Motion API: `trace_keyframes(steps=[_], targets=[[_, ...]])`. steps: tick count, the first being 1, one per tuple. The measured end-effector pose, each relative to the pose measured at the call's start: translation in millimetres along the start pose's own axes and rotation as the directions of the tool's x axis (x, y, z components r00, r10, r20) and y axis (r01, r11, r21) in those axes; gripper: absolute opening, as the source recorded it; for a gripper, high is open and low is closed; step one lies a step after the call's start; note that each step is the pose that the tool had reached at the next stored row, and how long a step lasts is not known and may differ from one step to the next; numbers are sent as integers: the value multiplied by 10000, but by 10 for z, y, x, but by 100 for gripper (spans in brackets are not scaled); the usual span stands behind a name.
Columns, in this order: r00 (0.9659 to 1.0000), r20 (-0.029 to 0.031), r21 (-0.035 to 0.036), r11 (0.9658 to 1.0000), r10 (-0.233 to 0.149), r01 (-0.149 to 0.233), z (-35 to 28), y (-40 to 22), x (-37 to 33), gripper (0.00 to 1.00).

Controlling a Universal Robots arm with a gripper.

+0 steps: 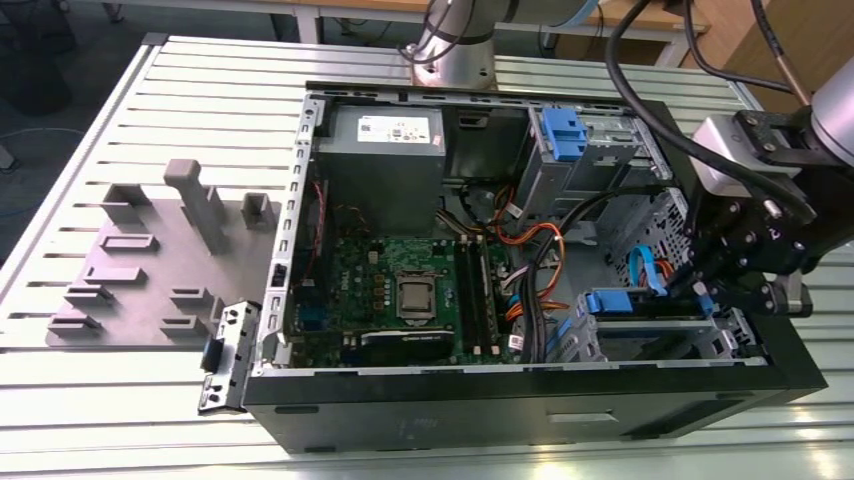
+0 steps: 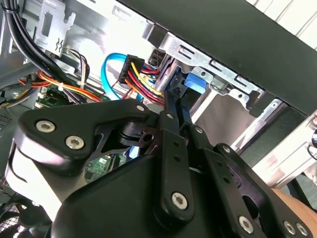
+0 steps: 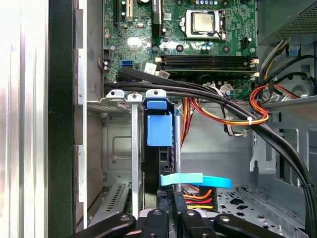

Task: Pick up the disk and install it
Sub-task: 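Insert the second disk wire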

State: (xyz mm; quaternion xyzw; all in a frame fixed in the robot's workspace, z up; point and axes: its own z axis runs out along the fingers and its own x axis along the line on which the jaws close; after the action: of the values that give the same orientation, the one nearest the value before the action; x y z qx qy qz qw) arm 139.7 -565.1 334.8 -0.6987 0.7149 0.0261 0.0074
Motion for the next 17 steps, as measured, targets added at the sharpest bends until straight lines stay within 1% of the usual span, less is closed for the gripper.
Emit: trace_keyframes(steps=[8,12,13,17], targets=[[10000,1,0,10000,-1,1,-4,-1,21,16],[10000,-6,1,10000,0,0,11,-1,23,16],[10000,2,0,10000,0,0,15,-1,22,16],[10000,1,0,10000,0,0,22,-1,23,16]])
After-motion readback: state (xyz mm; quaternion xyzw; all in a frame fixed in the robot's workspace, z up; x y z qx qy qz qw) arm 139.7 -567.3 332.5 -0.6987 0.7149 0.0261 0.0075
